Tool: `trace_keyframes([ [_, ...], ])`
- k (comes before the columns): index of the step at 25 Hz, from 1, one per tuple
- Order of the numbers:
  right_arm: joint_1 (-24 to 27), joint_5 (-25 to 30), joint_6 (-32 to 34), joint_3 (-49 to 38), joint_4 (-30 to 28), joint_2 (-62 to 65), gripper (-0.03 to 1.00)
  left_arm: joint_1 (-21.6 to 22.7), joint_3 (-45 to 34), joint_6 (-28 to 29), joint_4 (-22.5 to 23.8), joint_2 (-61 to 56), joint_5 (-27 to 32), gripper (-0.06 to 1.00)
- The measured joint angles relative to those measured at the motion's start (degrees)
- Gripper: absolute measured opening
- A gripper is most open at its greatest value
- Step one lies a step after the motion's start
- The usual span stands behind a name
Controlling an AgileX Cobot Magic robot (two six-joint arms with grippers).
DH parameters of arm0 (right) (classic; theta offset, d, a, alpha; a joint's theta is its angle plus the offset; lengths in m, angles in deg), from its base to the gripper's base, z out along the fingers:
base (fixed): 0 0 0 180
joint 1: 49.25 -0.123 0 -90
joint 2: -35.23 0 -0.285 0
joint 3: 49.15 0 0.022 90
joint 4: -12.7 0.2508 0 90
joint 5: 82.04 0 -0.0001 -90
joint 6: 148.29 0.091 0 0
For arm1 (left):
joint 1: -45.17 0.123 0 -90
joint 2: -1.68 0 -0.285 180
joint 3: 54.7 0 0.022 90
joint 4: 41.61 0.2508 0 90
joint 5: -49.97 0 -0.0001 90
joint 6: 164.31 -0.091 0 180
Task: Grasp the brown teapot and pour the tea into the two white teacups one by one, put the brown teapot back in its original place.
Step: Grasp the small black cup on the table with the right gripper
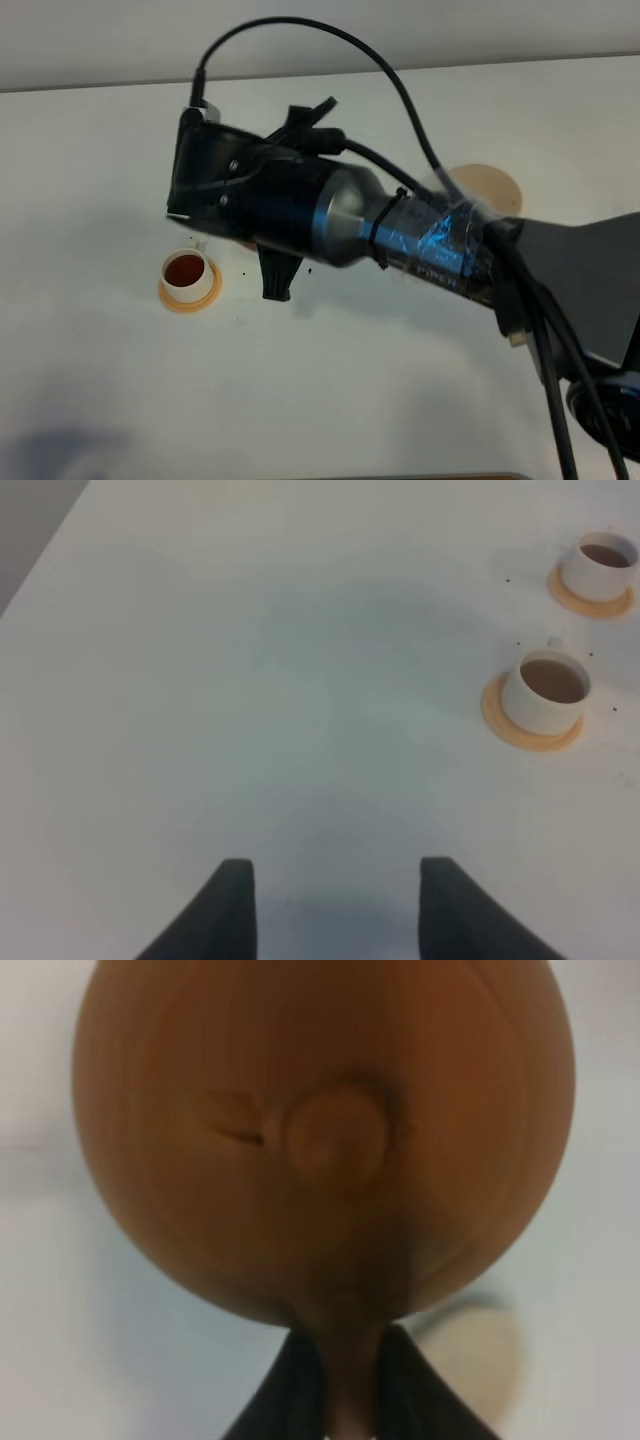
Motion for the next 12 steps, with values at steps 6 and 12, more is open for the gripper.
trace_keyframes([
  [6,1.68,0.13,0.02,0.10,13.25,0.00,0.09,0.00,0.00,0.00,0.00,0.00,0.00,0.38],
  [12,1.93,-0.58,0.25,0.10,18.46,-0.33,0.09,0.00,0.00,0.00,0.00,0.00,0.00,0.38],
])
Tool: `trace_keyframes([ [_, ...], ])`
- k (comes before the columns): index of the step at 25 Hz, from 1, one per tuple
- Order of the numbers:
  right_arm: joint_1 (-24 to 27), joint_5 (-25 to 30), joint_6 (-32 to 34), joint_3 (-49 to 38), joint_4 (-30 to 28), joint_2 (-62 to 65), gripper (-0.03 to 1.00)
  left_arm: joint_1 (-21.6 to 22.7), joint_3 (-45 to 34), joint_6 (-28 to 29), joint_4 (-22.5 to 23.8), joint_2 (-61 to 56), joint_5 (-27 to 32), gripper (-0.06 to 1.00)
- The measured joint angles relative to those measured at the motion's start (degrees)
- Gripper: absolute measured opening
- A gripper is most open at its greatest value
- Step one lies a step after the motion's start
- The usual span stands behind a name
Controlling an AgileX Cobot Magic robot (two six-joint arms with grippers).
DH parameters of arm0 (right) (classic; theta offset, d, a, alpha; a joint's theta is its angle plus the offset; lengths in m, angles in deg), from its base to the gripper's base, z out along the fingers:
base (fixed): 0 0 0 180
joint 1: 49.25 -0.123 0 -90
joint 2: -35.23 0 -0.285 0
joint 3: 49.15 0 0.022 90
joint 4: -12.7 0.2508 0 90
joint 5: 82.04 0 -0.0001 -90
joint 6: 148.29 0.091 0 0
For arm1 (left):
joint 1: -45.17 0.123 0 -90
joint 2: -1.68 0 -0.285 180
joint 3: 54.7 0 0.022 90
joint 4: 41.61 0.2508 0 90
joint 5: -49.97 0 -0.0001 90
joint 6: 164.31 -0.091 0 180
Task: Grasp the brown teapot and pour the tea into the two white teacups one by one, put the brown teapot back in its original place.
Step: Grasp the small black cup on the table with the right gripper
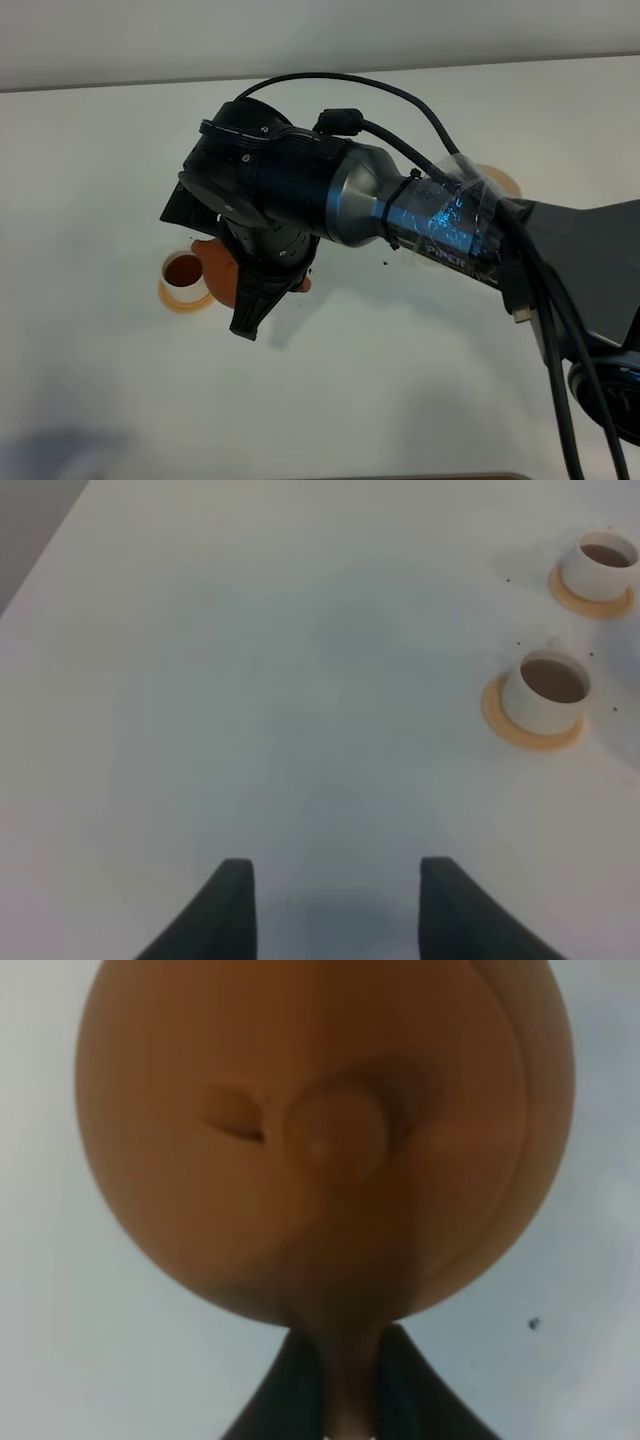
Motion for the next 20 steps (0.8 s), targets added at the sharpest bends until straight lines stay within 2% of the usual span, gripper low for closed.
trace_keyframes([
  [7,0.00,0.30,0.19,-0.06,-0.26,-3.16,0.09,0.00,0.00,0.00,0.00,0.00,0.00,0.38],
  [12,0.53,0.68,1.79,0.60,-4.62,-0.45,0.09,0.00,0.00,0.00,0.00,0.00,0.00,0.38],
  [15,2.72,0.68,3.27,0.78,-4.51,1.97,0.09,0.00,0.00,0.00,0.00,0.00,0.00,0.38],
  [20,10.26,0.73,5.79,0.91,-1.73,4.49,0.09,0.00,0.00,0.00,0.00,0.00,0.00,0.38],
])
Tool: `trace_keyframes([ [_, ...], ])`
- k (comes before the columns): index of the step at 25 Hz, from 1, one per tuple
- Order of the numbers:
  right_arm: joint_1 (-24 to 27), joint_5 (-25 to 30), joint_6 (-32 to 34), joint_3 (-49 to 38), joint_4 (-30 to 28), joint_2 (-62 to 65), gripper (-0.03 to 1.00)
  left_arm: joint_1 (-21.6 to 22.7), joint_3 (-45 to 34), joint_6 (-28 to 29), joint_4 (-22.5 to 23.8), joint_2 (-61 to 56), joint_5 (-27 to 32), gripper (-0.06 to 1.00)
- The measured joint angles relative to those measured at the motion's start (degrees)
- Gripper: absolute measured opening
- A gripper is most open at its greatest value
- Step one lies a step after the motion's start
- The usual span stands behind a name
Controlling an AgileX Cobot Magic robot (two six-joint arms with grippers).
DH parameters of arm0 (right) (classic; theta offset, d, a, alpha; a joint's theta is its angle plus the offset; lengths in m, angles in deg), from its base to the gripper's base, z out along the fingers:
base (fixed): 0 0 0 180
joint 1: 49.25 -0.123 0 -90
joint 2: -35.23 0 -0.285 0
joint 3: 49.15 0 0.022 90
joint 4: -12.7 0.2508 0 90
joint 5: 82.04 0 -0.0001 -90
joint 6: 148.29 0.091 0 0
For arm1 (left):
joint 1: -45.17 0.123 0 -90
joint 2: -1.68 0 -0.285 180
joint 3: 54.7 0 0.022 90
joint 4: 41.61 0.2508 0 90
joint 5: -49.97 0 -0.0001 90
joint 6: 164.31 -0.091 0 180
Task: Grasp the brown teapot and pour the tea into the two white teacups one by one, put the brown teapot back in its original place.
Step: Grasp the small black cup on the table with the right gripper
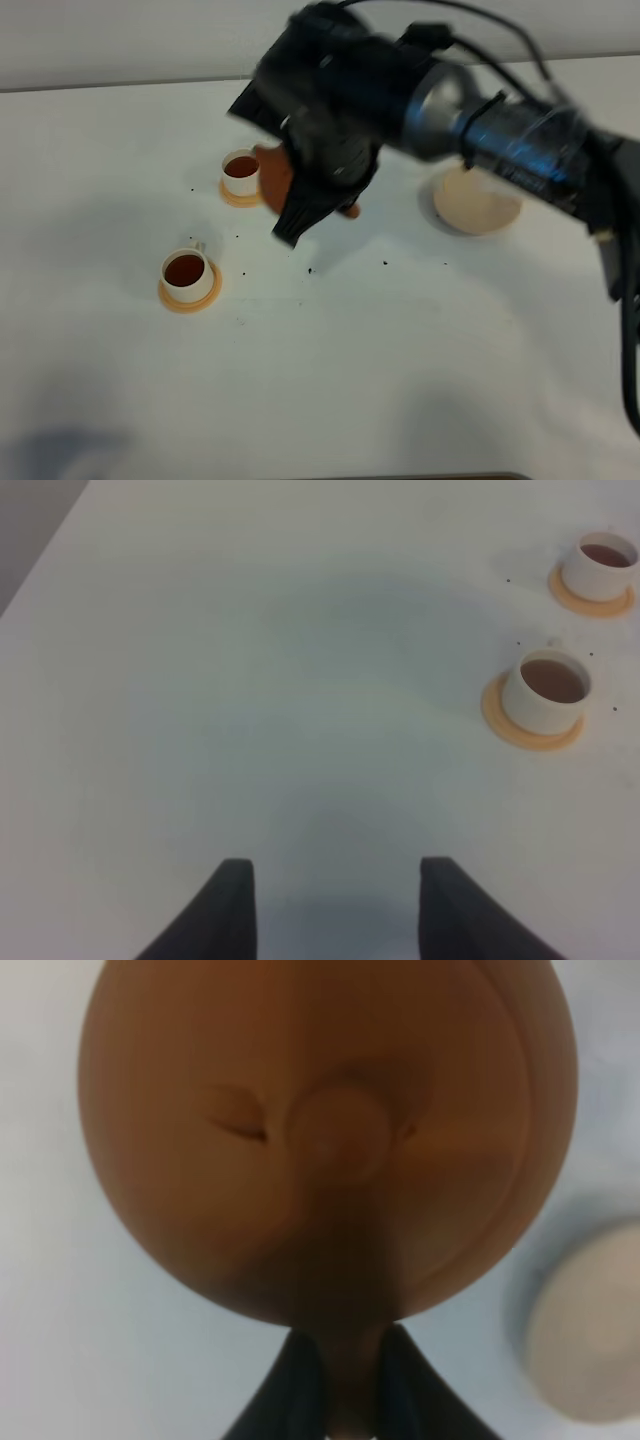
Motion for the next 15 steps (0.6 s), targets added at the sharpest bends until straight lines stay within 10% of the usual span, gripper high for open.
trace_keyframes([
  [15,19.05,-0.55,1.05,-11.20,4.44,0.84,0.09,0.00,0.00,0.00,0.00,0.00,0.00,0.38],
])
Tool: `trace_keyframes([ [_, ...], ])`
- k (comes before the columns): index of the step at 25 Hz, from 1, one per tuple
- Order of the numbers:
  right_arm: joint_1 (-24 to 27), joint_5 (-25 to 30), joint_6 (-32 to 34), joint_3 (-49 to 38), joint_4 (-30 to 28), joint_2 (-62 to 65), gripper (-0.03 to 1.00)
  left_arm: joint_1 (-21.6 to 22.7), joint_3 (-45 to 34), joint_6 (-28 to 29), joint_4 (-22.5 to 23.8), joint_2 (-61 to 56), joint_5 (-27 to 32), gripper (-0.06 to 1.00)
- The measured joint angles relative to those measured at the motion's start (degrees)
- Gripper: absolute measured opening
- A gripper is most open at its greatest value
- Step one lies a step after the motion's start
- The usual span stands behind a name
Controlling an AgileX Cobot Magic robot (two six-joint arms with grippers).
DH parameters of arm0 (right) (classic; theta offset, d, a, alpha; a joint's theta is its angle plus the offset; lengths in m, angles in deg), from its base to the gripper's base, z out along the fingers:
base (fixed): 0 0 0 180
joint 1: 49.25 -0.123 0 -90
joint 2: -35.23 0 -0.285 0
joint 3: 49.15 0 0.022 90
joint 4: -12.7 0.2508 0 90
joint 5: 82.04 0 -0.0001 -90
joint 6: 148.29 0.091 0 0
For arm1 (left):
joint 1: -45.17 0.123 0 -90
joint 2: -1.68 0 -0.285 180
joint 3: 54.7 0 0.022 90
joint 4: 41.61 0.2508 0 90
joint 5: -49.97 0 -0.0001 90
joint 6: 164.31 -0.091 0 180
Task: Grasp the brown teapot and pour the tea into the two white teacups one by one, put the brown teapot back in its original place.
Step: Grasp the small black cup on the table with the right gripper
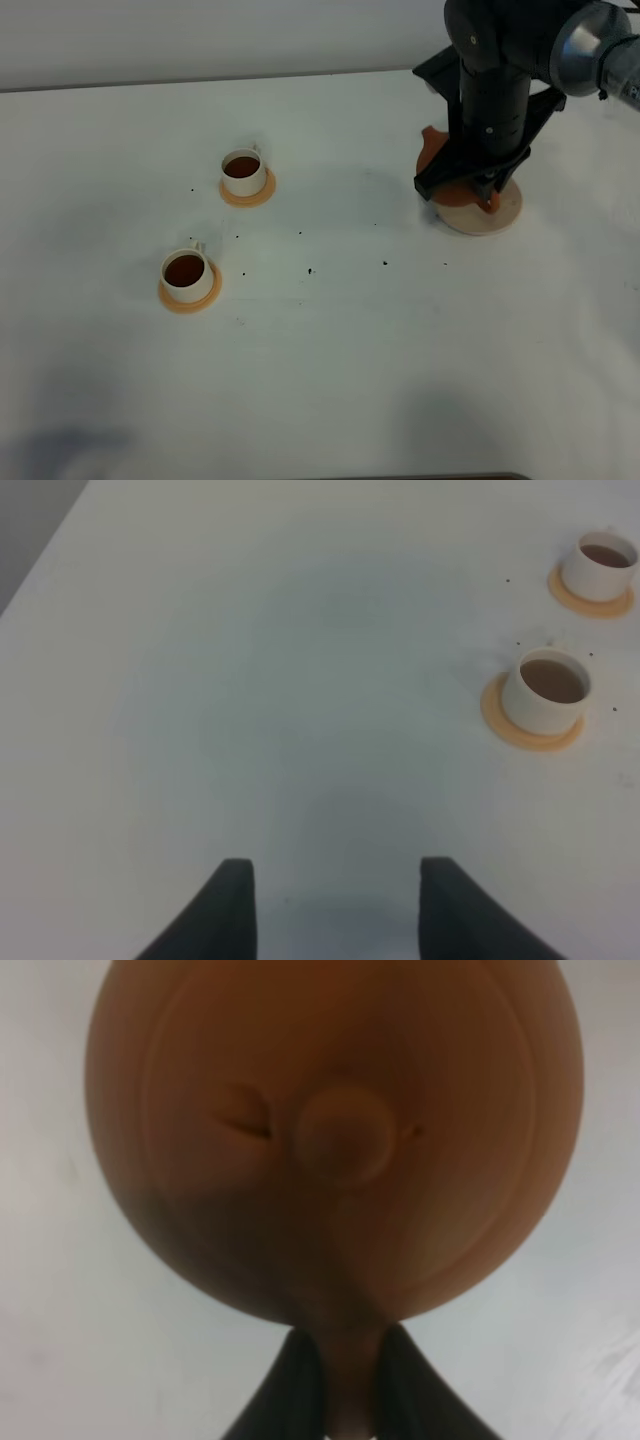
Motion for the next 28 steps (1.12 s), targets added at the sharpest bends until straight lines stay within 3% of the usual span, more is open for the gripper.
trace_keyframes([
  [7,1.36,-9.15,0.62,-7.24,1.38,0.00,0.09,0.00,0.00,0.00,0.00,0.00,0.00,0.38],
  [19,4.17,-9.89,1.33,-8.91,-1.00,4.09,0.09,0.00,0.00,0.05,0.00,0.00,0.00,0.38],
  [28,5.01,-16.31,1.30,-12.99,-0.34,4.09,0.09,0.00,0.00,0.05,0.00,0.00,0.00,0.38],
])
